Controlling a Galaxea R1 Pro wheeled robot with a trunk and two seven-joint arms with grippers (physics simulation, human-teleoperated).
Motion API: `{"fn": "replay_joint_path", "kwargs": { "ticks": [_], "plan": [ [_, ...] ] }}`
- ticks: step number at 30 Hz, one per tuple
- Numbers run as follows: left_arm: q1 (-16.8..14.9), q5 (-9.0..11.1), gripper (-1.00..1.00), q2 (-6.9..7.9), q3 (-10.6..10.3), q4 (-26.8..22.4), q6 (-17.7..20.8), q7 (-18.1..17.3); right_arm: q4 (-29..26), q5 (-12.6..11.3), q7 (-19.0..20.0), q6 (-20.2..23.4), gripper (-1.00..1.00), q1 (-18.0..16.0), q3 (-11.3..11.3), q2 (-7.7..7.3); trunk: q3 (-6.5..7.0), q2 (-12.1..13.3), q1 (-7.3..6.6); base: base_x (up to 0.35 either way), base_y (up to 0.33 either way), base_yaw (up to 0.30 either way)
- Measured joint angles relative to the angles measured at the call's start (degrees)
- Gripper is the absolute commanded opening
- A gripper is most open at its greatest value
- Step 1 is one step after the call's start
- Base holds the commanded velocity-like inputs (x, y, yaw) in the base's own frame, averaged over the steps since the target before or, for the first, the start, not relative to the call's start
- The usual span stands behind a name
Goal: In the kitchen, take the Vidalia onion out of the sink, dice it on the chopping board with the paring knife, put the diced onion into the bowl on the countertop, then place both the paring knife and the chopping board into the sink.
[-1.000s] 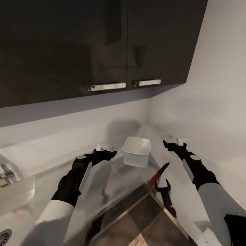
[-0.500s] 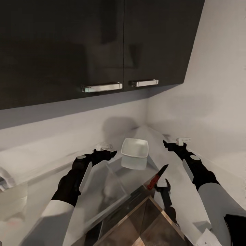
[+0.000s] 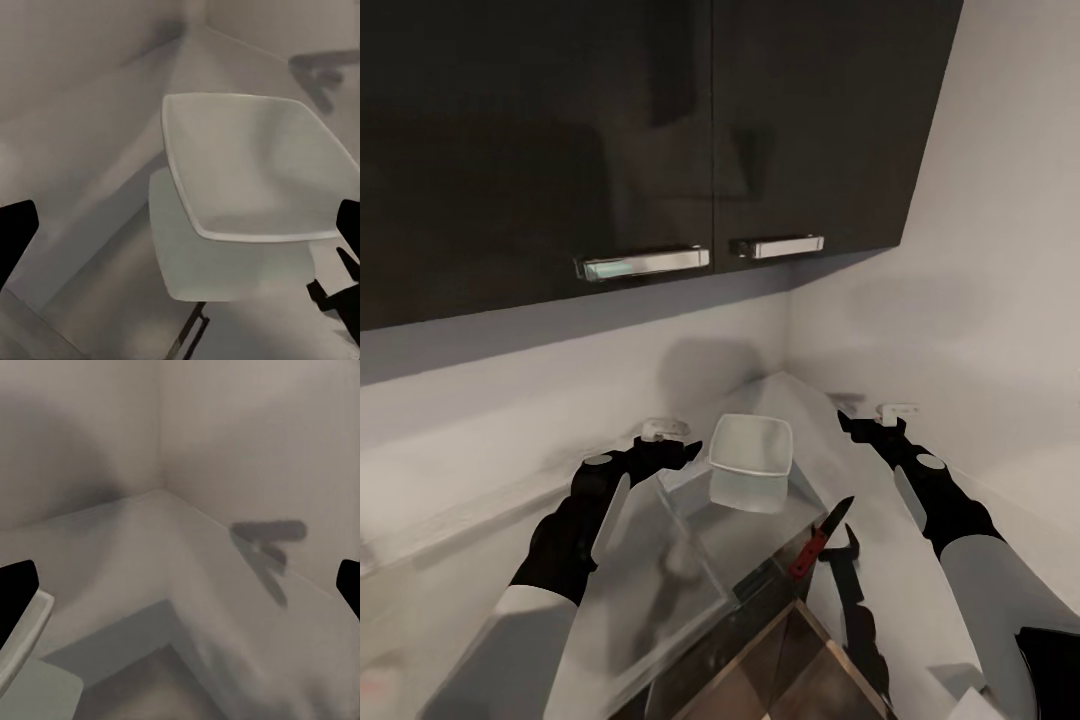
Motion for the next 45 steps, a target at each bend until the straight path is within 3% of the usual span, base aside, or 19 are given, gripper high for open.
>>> {"fn": "replay_joint_path", "kwargs": {
  "ticks": [23, 29, 34, 40, 41, 45],
  "plan": [
    [0.0, 0.1, 1.00, -0.14, 0.0, 0.5, 0.5, 0.2, 0.0, 0.0, -0.1, 0.0, 1.00, 0.0, 0.0, 0.00, 0.00, 0.0, 0.00, 0.009, -0.004, 0.000],
    [-2.6, 0.1, 1.00, -0.34, 0.2, 0.6, 5.8, 0.3, 0.0, 0.1, -0.4, 1.4, 1.00, 0.0, -0.1, 0.00, 0.00, 0.0, 0.00, 0.000, 0.000, 0.000],
    [-7.0, 0.1, 1.00, -0.36, 0.2, 2.9, 9.8, 0.3, -0.1, 0.1, -2.6, 2.9, 1.00, 0.0, -0.2, 0.00, 0.00, 0.0, 0.00, 0.000, 0.000, 0.000],
    [-12.8, 0.2, 1.00, -0.43, 0.2, 9.0, 11.3, 0.3, -0.6, 0.0, -5.1, 3.2, 1.00, 0.0, -0.2, 0.01, 0.01, 0.0, 0.00, 0.000, 0.000, 0.000],
    [-15.1, 0.3, 1.00, -1.41, 0.3, 11.8, 11.7, 0.3, -0.7, 0.0, -5.4, 3.3, 1.00, 0.0, -0.2, 0.13, 0.01, 0.0, 0.00, 0.000, 0.000, 0.000],
    [-18.3, 0.2, 1.00, -2.13, 0.3, 16.3, 12.5, 0.3, -0.8, 0.1, -5.5, 3.3, 1.00, 0.0, -0.2, 0.94, 0.00, 0.0, 0.00, 0.000, 0.000, 0.000]
  ]
}}
